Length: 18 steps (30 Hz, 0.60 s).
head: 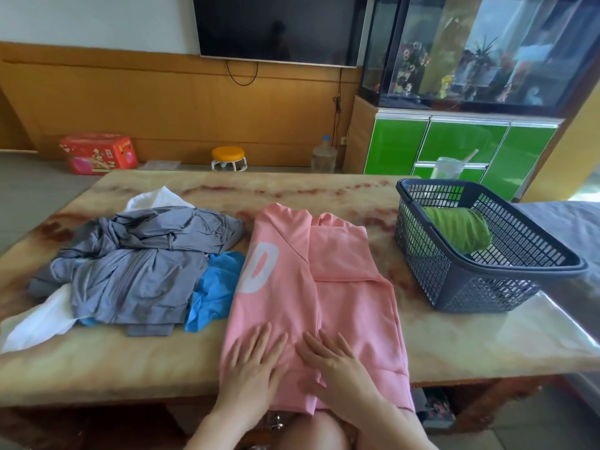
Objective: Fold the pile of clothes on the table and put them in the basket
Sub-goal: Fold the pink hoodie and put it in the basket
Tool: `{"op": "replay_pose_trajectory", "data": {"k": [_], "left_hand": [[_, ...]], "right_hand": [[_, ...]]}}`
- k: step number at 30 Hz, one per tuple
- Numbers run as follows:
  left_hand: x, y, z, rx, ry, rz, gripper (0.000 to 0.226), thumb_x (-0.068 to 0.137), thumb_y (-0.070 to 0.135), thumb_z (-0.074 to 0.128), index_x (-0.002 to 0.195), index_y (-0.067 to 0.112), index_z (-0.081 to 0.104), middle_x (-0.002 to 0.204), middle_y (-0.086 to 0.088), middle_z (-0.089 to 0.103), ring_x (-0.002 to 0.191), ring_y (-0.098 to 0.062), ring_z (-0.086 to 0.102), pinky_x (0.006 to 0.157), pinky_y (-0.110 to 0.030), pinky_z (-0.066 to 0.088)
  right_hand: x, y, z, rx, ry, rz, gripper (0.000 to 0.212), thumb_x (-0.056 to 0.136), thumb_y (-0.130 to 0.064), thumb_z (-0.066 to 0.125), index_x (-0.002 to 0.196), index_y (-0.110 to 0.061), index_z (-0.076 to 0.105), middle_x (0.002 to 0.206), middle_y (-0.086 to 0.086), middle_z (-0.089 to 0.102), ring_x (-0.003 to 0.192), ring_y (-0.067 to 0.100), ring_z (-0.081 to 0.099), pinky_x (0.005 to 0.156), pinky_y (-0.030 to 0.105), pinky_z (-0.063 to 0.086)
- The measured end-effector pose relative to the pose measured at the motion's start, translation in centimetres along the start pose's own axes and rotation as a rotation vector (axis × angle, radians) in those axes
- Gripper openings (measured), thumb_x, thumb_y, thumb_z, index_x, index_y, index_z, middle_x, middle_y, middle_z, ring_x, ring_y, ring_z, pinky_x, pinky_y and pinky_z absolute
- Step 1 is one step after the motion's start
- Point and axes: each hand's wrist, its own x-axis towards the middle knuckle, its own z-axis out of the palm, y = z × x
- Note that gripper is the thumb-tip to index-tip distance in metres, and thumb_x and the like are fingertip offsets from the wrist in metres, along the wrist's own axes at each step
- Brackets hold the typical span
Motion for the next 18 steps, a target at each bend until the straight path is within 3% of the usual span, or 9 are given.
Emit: {"op": "replay_pose_trajectory", "data": {"k": [3, 5, 7, 10, 13, 18], "left_hand": [[0.4, 0.0, -1.3, 0.004, 0.056, -0.013, 0.057, 0.096, 0.057, 0.011, 0.136, 0.034, 0.045, 0.144, 0.001, 0.043, 0.131, -0.02, 0.044, 0.108, -0.033, 0.022], [1.5, 0.7, -3.0, -0.163, 0.093, -0.018, 0.047, 0.097, 0.048, 0.031, 0.14, 0.033, 0.041, 0.151, 0.004, 0.032, 0.139, -0.015, 0.03, 0.114, -0.029, 0.019], [2.8, 1.5, -4.6, -0.317, 0.155, -0.05, 0.039, 0.097, 0.033, 0.045, 0.136, 0.028, 0.048, 0.145, 0.007, 0.041, 0.134, -0.01, 0.036, 0.11, -0.023, 0.025], [5.5, 3.7, -6.3, -0.386, 0.235, -0.026, 0.033, 0.096, 0.024, 0.049, 0.129, 0.022, 0.056, 0.134, 0.006, 0.051, 0.124, -0.011, 0.046, 0.104, -0.022, 0.032], [9.4, 6.4, -6.8, -0.398, 0.19, -0.029, 0.031, 0.094, 0.021, 0.05, 0.123, 0.02, 0.059, 0.126, 0.001, 0.055, 0.117, -0.017, 0.052, 0.099, -0.026, 0.038], [16.5, 10.5, -6.6, -0.365, 0.121, -0.022, 0.031, 0.093, 0.02, 0.05, 0.122, 0.018, 0.06, 0.124, -0.002, 0.056, 0.113, -0.02, 0.055, 0.093, -0.026, 0.041]], "right_hand": [[-0.1, 0.5, -0.4, 0.22, -0.158, 0.06, 0.073, 0.078, -0.062, 0.026, 0.147, -0.036, 0.026, 0.157, -0.011, 0.013, 0.146, 0.019, 0.009, 0.118, 0.038, 0.003], [-0.1, 1.1, -1.6, 0.342, -0.107, 0.1, 0.053, 0.091, -0.05, 0.039, 0.142, -0.035, 0.037, 0.154, -0.011, 0.024, 0.144, 0.017, 0.015, 0.117, 0.034, 0.011], [-0.4, 2.3, -2.5, 0.453, 0.084, 0.206, 0.043, 0.094, -0.037, 0.049, 0.137, -0.03, 0.047, 0.148, -0.007, 0.037, 0.141, 0.015, 0.025, 0.113, 0.031, 0.02], [-0.8, 5.8, -3.3, 0.468, 0.324, 0.509, 0.044, 0.091, -0.026, 0.059, 0.134, -0.024, 0.05, 0.143, 0.0, 0.045, 0.134, 0.02, 0.035, 0.106, 0.029, 0.023], [-0.2, 9.6, -3.0, 0.444, 0.269, 0.772, 0.053, 0.092, -0.029, 0.053, 0.141, -0.016, 0.038, 0.141, 0.007, 0.045, 0.129, 0.026, 0.037, 0.103, 0.033, 0.023], [1.1, 12.8, -3.1, 0.535, 0.317, 1.006, 0.057, 0.091, -0.04, 0.051, 0.138, -0.011, 0.036, 0.136, 0.015, 0.045, 0.123, 0.035, 0.041, 0.097, 0.039, 0.037]]}}
